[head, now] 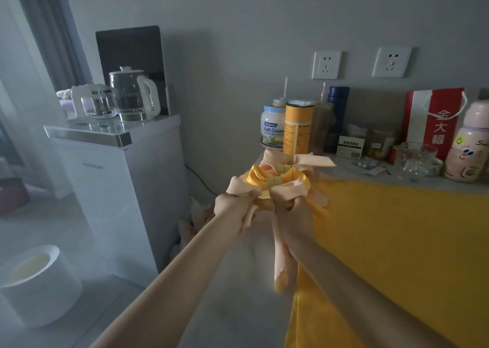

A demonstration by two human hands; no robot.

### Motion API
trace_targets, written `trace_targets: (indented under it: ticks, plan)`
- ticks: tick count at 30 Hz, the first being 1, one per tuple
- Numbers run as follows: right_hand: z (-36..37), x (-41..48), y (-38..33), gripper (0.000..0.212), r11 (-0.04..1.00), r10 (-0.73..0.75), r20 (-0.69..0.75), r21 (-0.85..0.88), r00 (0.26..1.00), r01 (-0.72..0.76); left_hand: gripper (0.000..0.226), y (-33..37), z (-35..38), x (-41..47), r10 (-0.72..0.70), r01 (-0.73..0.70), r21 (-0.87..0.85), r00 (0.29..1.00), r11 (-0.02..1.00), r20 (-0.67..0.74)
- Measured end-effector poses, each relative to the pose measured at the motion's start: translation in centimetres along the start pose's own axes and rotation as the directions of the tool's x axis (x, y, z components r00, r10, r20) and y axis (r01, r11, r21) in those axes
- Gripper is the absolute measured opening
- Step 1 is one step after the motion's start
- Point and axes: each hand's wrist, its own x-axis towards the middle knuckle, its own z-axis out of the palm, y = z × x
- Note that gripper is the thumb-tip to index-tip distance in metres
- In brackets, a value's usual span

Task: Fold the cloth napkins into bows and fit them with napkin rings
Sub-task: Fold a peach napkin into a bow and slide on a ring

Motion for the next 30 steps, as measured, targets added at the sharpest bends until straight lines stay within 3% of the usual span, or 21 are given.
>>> trace_targets:
  ticks: [3, 5, 7, 10, 13, 15, 19, 23, 28, 30]
  plan:
    - [0.6, 1.1, 0.3, 0.050, 1.000, 0.015, -0.026, -0.023, 1.000, -0.016, 0.004, 0.2, 0.3, 1.2, 0.045, -0.050, 0.128, 0.998, 0.991, 0.041]
    - [1.0, 1.8, 0.6, 0.049, 0.993, 0.015, -0.025, -0.121, 1.000, -0.018, 0.009, -0.6, 0.4, 2.0, 0.133, -0.142, 0.289, 0.990, 0.947, 0.049]
    - [1.4, 2.4, 0.8, 0.049, 0.969, 0.004, -0.041, -0.246, 0.999, -0.014, 0.011, -1.3, 0.3, 2.2, 0.305, -0.315, 0.423, 0.948, 0.850, 0.092]
    - [1.7, 2.9, 0.7, 0.047, 0.897, 0.018, -0.088, -0.438, 0.996, -0.055, 0.010, -1.8, 0.2, 2.6, 0.481, -0.481, 0.641, 0.855, 0.598, 0.194]
    - [1.1, 2.8, 0.9, 0.040, 0.867, 0.093, -0.047, -0.488, 0.995, -0.104, 0.019, -2.1, 0.2, 3.0, 0.479, -0.487, 0.780, 0.833, 0.393, 0.278]
    - [0.7, 2.5, 0.9, 0.038, 0.853, 0.098, -0.016, -0.514, 0.995, -0.092, 0.025, -2.1, 0.0, 3.1, 0.454, -0.490, 0.809, 0.831, 0.325, 0.321]
    - [0.0, 2.2, 0.5, 0.044, 0.862, 0.048, 0.079, -0.507, 0.996, -0.001, 0.031, -1.8, -0.2, 3.2, 0.379, -0.466, 0.846, 0.855, 0.260, 0.354]
    - [-2.0, 2.2, -0.4, 0.039, 0.912, 0.084, 0.305, -0.408, 0.949, 0.051, 0.034, -1.3, -1.1, 1.6, 0.354, -0.419, 0.837, 0.887, 0.351, 0.296]
    - [-4.2, 0.6, -0.2, 0.010, 0.883, 0.022, 0.455, -0.426, 0.890, 0.196, 0.029, -2.6, -2.2, 0.2, 0.365, -0.466, 0.871, 0.847, 0.156, 0.387]
    - [-5.2, -0.1, -0.5, 0.011, 0.890, -0.003, 0.513, -0.391, 0.858, 0.237, 0.030, -3.1, -2.5, -0.2, 0.383, -0.424, 0.897, 0.855, 0.129, 0.349]
